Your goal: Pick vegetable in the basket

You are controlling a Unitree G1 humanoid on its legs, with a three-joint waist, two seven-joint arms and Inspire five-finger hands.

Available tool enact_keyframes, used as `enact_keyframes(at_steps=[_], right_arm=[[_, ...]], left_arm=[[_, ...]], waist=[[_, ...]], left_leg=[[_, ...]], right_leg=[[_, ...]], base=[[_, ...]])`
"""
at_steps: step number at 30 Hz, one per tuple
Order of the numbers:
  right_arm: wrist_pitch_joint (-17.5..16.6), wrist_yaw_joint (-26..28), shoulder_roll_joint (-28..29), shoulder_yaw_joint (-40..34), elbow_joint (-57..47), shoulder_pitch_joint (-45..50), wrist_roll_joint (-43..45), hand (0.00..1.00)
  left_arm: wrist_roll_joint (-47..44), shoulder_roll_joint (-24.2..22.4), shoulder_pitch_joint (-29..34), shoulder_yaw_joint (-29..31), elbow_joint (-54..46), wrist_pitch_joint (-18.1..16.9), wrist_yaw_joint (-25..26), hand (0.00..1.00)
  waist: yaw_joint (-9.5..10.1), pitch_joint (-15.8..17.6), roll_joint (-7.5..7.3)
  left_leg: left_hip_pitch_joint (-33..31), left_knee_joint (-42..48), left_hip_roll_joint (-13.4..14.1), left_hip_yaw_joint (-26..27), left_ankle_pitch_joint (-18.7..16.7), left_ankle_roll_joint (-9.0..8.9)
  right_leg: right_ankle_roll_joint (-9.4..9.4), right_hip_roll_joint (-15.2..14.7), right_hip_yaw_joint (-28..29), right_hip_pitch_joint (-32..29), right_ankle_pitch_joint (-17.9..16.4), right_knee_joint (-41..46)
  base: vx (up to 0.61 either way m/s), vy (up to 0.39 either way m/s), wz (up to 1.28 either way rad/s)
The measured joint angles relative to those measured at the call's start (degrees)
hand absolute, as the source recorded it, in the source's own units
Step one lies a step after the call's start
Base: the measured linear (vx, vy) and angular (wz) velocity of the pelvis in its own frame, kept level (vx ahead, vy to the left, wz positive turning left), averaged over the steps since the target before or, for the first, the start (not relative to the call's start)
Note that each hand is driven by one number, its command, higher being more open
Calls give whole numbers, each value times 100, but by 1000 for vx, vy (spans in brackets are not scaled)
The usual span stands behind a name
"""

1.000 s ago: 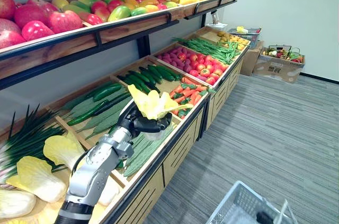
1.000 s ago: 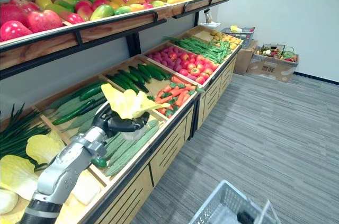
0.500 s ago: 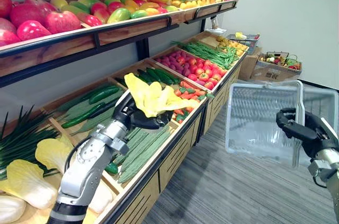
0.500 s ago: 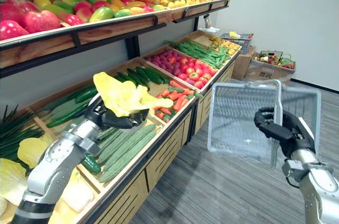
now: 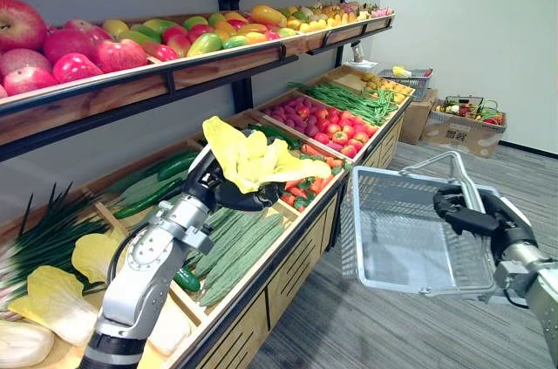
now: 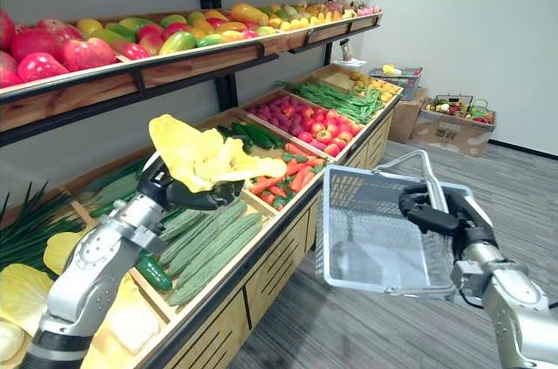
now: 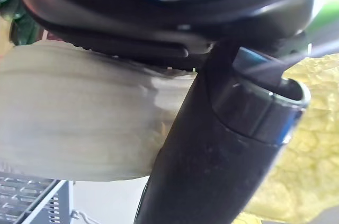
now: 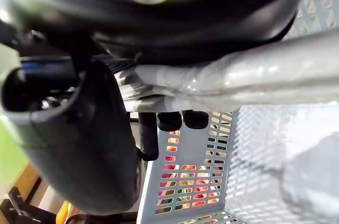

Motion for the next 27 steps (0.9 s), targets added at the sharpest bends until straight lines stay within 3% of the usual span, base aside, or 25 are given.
enact_keyframes(at_steps=[5, 12, 19, 27], right_arm=[[29, -154, 128, 200, 0, -474, 11, 0], [48, 20, 135, 650, -1, -871, 1, 0], [354, 397, 69, 978, -5, -1154, -49, 0], [682, 555, -111, 1556, -6, -1922, 21, 0]], left_arm=[[2, -181, -145, -100, -96, -138, 35, 0], [483, -234, -314, -695, -146, -396, 26, 0], [1011, -266, -313, -1219, -138, -728, -251, 0], [1486, -270, -314, -1657, 224, -925, -43, 0]], waist=[[9, -61, 9], [-2, -150, -56], [-21, -171, -106], [-138, -134, -162]], left_leg=[[1, -7, 0, -17, 10, -4], [70, -73, -13, -16, 30, 10], [53, -119, -33, -5, 53, -1], [53, -120, -45, 50, 57, 0]], right_leg=[[-1, 1, -14, 1, 3, 0], [-19, 7, -10, 49, 30, 0], [-22, 37, 27, -1, 38, -5], [-28, 55, 123, -27, 109, 16]], base=[[-36, 12, 2], [-25, 15, 0], [-36, 15, -2], [-32, 12, -5]])
